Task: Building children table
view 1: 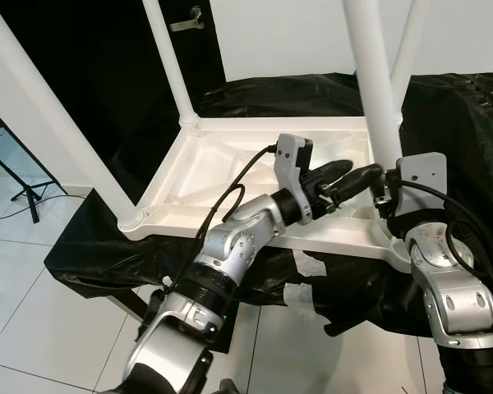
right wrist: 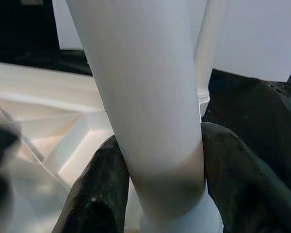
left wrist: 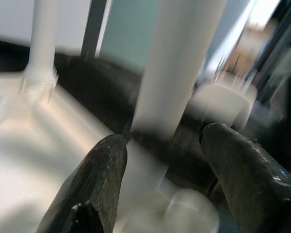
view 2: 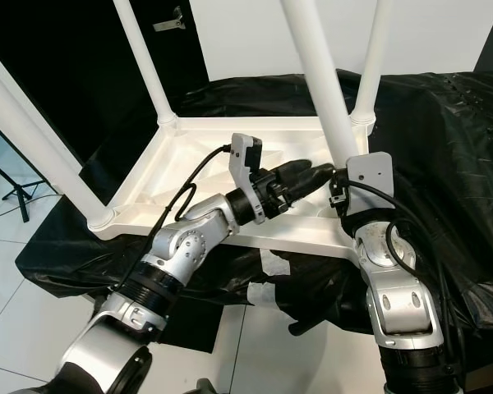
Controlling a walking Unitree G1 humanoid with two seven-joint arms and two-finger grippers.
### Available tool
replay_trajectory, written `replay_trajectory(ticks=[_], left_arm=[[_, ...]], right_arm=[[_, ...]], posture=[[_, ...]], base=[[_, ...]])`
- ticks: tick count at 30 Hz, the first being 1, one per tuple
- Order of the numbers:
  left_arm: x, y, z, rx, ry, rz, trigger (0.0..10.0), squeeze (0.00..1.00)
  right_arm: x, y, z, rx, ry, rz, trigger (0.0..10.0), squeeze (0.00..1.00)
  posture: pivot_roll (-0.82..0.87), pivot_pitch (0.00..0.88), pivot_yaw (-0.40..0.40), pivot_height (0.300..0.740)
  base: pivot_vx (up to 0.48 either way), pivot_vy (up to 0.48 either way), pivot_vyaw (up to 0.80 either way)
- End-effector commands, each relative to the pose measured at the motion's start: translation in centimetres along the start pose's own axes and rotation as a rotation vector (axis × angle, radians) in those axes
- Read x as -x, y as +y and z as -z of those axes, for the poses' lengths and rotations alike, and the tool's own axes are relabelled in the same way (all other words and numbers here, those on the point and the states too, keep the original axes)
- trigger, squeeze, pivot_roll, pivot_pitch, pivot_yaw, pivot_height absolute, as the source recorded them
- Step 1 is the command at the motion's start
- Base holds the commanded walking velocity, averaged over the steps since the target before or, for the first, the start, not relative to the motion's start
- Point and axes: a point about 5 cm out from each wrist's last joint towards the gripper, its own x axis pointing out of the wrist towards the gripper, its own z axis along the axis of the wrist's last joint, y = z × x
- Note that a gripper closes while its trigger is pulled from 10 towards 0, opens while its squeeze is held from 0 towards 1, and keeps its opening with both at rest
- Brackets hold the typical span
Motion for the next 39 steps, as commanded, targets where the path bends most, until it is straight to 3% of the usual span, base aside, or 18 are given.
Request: replay_trajectory(ticks=[1, 9, 20, 26, 33, 39], left_arm=[[1.4, -2.6, 1.3, -0.007, 0.091, 0.564, 10.0, 0.0], [2.6, -2.7, 4.2, -0.076, 0.277, 0.617, 10.0, 0.0], [3.0, -2.5, 6.0, -0.096, 0.398, 0.602, 10.0, 0.0], [2.8, -2.5, 7.7, -0.165, 0.502, 0.59, 10.0, 0.0], [1.9, -2.5, 9.6, -0.237, 0.55, 0.514, 10.0, 0.0], [1.4, -2.6, 10.5, -0.24, 0.571, 0.484, 10.0, 0.0]], right_arm=[[0.3, -0.4, -0.4, -0.011, -0.013, 0.024, 10.0, 0.0], [1.9, -0.5, -0.8, -0.133, -0.028, -0.027, 10.0, 0.0], [4.1, 0.1, -0.6, -0.311, -0.009, -0.158, 10.0, 0.0], [5.0, -0.2, 0.2, -0.305, 0.027, -0.166, 10.0, 0.0], [5.3, -0.5, 0.3, -0.303, 0.037, -0.161, 10.0, 0.0], [5.5, -1.0, 0.3, -0.293, 0.04, -0.158, 10.0, 0.0]], posture=[[-0.06, 0.0, 0.123, 0.74], [-0.07, 0.0, 0.129, 0.74], [-0.07, 0.0, 0.134, 0.74], [-0.07, 0.0, 0.136, 0.74], [-0.07, 0.0, 0.137, 0.74], [-0.08, 0.0, 0.136, 0.74]], base=[[0.0, 0.0, 0.0], [0.0, 0.0, 0.0], [0.0, 0.0, 0.0], [0.0, 0.0, 0.0], [0.0, 0.0, 0.0], [0.0, 0.0, 0.0]])
